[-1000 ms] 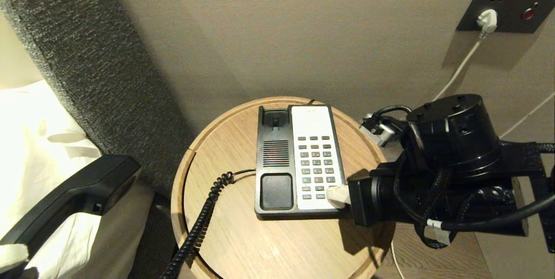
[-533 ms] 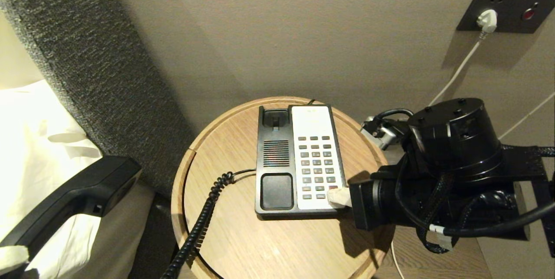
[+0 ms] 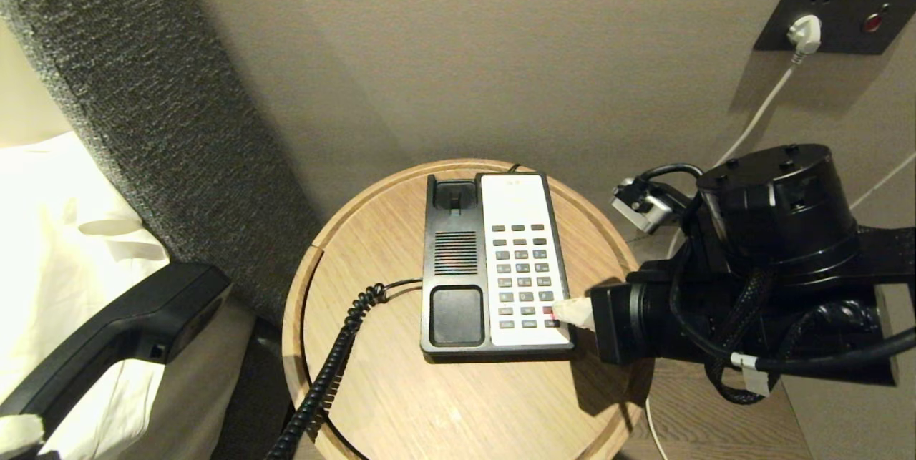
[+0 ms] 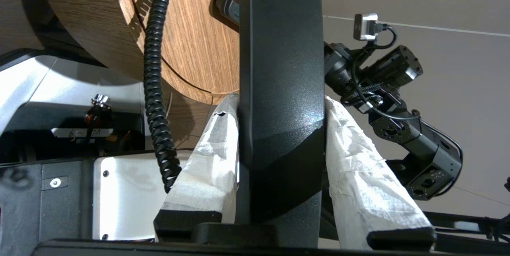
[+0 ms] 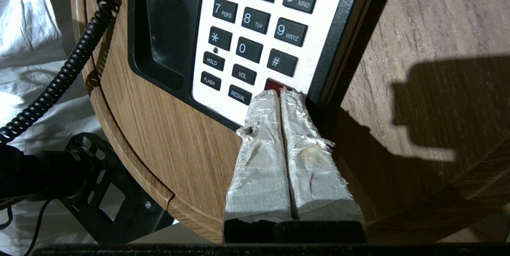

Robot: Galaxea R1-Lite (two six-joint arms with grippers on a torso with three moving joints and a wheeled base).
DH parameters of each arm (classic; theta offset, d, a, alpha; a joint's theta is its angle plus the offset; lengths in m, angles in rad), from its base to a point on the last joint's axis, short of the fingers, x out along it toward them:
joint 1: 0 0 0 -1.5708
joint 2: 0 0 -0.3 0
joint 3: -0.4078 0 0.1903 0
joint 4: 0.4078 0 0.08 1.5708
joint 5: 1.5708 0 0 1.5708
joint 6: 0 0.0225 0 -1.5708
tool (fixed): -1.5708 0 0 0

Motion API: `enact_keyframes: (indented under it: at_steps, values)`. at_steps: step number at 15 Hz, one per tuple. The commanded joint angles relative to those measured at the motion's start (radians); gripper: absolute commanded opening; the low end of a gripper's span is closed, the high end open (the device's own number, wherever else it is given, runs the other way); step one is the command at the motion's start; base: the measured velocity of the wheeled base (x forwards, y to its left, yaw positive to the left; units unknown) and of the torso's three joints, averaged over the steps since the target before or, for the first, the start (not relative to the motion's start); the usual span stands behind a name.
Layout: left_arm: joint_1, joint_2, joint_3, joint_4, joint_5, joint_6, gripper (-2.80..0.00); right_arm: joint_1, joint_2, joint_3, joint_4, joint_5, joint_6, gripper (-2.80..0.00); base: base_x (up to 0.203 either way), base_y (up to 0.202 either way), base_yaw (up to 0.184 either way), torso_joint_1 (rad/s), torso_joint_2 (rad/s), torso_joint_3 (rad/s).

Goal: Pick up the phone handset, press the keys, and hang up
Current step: Dial the number

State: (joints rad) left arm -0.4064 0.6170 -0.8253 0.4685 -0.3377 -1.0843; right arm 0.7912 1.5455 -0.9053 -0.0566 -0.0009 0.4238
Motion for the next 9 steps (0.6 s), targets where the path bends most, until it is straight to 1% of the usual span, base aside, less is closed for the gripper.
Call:
enact_keyframes:
  at_steps: [1,4,6,8,9]
  values:
    - [0.000,-0.002,0.003,0.002,-0.003,-0.006,-2.80,-0.003,-0.002,0.002,-0.003,0.001,0.001,-2.80,0.000,0.000,0.000,0.000,0.00,0.000]
    - [-0.001,0.008,0.005,-0.018,-0.002,0.001,-2.80,-0.011,-0.030,0.009,-0.001,-0.001,0.001,-2.80,0.000,0.000,0.000,0.000,0.00,0.000]
    - [0.000,0.022,0.001,-0.029,-0.002,0.072,-2.80,-0.029,-0.096,0.032,0.007,-0.011,0.001,-2.80,0.000,0.000,0.000,0.000,0.00,0.000]
    - [-0.001,0.039,-0.007,-0.046,-0.005,0.152,-2.80,-0.047,-0.178,0.084,0.012,-0.021,0.002,-2.80,0.000,0.000,0.000,0.000,0.00,0.000]
    - [-0.002,0.048,-0.012,-0.051,-0.010,0.175,-2.80,-0.051,-0.212,0.109,0.016,-0.022,0.003,-2.80,0.000,0.000,0.000,0.000,0.00,0.000]
